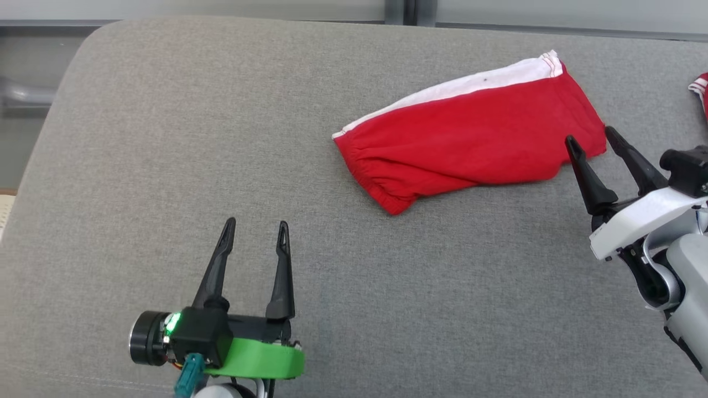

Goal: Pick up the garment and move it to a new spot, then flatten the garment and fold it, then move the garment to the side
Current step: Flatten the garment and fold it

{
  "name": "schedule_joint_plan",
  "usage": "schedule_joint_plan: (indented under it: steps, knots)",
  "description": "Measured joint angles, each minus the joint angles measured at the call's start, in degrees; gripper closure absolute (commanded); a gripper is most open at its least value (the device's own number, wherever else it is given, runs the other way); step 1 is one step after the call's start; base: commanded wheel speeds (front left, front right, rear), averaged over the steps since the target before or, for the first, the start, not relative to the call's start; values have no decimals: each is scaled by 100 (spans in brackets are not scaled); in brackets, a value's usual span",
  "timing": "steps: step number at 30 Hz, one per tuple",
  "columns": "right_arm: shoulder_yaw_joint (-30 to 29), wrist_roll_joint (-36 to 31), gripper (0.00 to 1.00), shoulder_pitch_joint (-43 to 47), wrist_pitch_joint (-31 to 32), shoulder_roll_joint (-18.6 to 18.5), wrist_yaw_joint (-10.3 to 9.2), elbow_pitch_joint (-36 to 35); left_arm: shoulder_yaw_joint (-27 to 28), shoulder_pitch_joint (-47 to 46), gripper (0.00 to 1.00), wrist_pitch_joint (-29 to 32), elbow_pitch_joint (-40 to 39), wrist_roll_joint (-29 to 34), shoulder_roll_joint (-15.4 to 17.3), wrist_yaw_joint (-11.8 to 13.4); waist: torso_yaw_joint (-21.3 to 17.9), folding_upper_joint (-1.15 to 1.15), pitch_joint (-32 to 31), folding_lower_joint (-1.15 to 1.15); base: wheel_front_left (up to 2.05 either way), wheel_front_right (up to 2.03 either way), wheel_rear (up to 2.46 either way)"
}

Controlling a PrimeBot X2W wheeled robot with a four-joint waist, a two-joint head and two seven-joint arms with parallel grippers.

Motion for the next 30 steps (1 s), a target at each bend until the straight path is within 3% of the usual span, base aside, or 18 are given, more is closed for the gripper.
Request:
schedule_joint_plan:
  steps: [8,21,30]
  knots:
    - [-160,-60,0,73,22,3,0,474,35,235,0,-1,25,598,-232,-101,332,0,-92,0,0,0,0]
    - [-305,-276,0,-1466,1539,-421,0,2083,-286,72,0,-1,-59,907,-392,-114,719,0,462,0,0,0,0]
    - [-286,-386,0,-2072,2161,-398,0,2789,-504,-118,0,-1,-60,798,-404,-12,964,0,868,0,0,0,0]
